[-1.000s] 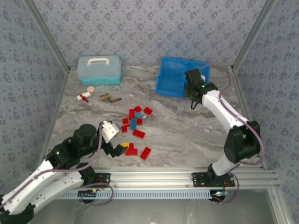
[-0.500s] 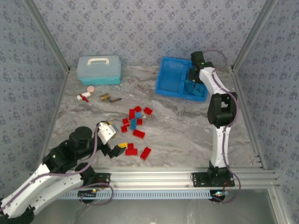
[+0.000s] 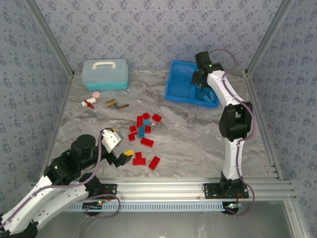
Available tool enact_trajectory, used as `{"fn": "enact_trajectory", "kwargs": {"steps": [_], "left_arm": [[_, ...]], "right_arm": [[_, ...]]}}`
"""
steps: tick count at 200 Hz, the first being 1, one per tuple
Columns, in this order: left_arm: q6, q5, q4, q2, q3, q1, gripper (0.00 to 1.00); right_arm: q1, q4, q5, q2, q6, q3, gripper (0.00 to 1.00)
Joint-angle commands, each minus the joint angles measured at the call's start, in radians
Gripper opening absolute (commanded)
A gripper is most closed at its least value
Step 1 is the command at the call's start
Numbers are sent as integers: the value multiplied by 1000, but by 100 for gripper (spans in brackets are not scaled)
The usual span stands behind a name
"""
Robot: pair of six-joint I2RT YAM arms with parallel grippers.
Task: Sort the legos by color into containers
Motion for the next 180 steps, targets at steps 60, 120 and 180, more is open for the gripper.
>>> {"fn": "enact_trajectory", "kwargs": {"steps": [60, 120, 180], "left_arm": [[9, -78, -6, -5, 5, 6, 99], [18, -68, -3, -12, 2, 7, 99], [26, -45, 1, -3, -3, 8, 99]], "right_arm": [[384, 186, -123, -199, 146, -378, 62], [517, 200, -141, -9, 109, -296, 60], [546, 186, -161, 156, 107, -181, 58]]}}
